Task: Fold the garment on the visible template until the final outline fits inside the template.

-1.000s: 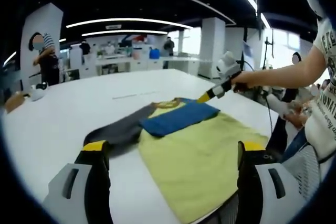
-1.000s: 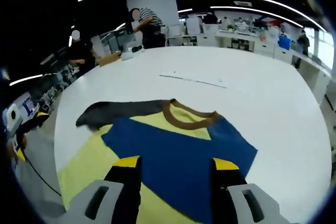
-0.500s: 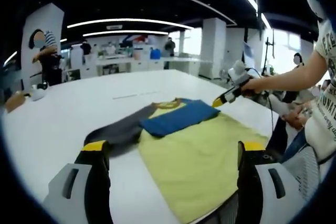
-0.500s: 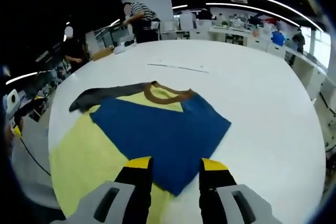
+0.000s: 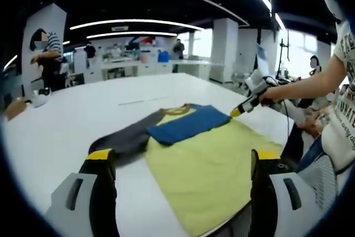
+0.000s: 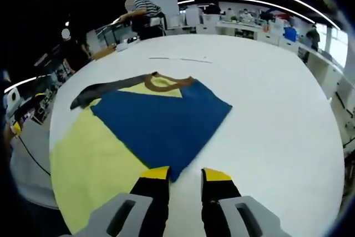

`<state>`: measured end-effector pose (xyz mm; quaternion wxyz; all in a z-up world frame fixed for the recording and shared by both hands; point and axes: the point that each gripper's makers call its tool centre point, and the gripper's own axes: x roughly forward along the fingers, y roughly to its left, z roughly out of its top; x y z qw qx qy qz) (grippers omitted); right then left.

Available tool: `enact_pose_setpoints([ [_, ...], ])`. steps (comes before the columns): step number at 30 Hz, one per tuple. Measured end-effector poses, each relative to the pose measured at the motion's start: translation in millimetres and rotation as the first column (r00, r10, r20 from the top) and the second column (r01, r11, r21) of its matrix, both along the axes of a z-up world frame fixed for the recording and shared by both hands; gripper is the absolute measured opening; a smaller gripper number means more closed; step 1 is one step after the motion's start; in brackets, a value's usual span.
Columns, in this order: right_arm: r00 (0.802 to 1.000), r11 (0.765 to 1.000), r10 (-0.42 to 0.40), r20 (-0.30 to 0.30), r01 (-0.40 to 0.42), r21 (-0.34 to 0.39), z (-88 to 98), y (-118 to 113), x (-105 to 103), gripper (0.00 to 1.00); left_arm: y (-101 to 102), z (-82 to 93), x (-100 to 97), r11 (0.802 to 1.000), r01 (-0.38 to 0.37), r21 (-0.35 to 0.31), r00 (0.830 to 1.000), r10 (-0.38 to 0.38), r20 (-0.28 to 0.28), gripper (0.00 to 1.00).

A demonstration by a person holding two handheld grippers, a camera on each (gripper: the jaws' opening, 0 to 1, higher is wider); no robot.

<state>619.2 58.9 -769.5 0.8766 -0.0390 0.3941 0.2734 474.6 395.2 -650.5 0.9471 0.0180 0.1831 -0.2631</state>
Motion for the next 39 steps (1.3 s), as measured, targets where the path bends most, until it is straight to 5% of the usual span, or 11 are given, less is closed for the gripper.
enact_pose_setpoints([
  [22, 0.999, 0.999, 0.031, -0.037, -0.031, 0.012, -13.8, 15, -10, 0.01, -1, -1.6, -0.4, 1.0, 0.002, 0.007, 1.0, -0.002, -0.003, 0.98],
  [39, 0.999, 0.995, 0.037, -0.02, -0.038, -0.093, -11.0, 1, -9, 0.0, 2, -6.2, 0.7, 1.0, -0.007, 0.016, 1.0, 0.008, -0.013, 0.97],
])
